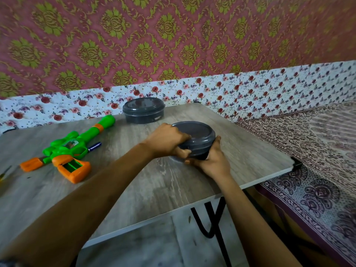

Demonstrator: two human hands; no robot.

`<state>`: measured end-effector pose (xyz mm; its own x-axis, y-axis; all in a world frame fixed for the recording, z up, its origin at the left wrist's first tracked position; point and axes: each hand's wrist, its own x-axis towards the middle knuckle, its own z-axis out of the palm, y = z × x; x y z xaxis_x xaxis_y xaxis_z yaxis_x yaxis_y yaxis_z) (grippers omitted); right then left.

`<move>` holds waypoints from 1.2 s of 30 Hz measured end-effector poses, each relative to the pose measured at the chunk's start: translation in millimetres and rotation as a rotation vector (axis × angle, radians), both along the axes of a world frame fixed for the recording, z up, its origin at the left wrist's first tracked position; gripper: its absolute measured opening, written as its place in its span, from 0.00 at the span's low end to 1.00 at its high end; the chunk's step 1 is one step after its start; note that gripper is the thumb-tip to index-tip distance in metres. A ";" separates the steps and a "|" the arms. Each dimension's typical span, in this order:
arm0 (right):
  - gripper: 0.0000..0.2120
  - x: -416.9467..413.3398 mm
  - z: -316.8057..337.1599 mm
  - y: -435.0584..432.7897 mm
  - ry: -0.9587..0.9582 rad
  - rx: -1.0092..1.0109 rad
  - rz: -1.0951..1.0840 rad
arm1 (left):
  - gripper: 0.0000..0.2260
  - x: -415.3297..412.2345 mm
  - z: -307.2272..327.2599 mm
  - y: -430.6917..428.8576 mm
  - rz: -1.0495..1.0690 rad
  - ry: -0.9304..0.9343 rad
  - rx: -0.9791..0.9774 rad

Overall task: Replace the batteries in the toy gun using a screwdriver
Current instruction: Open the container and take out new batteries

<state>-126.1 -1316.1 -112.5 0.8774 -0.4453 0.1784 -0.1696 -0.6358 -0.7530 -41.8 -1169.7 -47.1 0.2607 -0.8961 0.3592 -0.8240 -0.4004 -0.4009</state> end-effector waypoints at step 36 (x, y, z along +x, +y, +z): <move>0.60 -8.3 3.4 4.5 -0.106 0.047 0.071 | 0.03 111.1 -19.9 -4.1 0.705 1.317 -0.915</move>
